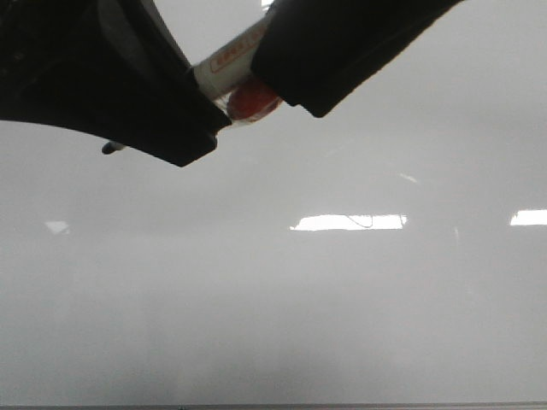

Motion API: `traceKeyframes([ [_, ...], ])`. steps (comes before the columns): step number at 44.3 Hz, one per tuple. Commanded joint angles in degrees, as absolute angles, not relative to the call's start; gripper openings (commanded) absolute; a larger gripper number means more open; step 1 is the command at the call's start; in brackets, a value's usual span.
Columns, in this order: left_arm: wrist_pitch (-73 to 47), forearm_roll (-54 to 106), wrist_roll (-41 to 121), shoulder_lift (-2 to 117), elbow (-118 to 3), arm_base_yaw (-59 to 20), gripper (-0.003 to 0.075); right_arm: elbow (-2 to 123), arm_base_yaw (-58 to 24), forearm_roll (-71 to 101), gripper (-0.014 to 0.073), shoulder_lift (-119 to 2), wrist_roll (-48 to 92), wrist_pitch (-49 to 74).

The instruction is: Write number 7 on whiteboard

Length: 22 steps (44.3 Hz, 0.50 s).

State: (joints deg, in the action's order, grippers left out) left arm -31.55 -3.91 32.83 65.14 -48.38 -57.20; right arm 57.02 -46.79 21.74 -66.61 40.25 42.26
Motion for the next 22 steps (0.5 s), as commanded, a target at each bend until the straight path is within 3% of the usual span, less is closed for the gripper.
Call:
traceKeyframes([
  [1,-27.27,-4.17,32.82,63.81,-50.40,-57.30,-0.0020,59.44,-46.84,24.05,-0.0051,-65.58,40.95,40.17],
  [6,-27.14,-4.10,32.82,63.81,-50.40,-57.32,0.0011,59.80,-46.84,24.05,-0.0068,-65.44,40.95,40.28],
  [8,-27.01,-4.10,32.82,63.81,-50.40,-57.32,0.0077,59.80,-46.84,24.05,-0.0068,-65.46,40.95,40.16],
  [14,-26.33,-4.10,32.72,63.81,-50.40,-57.32,0.0430,59.80,-46.00,24.02,-0.0067,-65.38,40.90,41.55],
  [17,-25.68,-4.10,32.72,63.81,-50.40,-57.32,0.0566,59.56,-44.78,24.02,-0.0067,-64.81,40.90,42.97],
  [22,-25.16,-4.10,32.72,63.81,-50.40,-57.32,0.0625,58.04,-41.73,24.02,-0.0065,-62.64,40.08,43.76],
])
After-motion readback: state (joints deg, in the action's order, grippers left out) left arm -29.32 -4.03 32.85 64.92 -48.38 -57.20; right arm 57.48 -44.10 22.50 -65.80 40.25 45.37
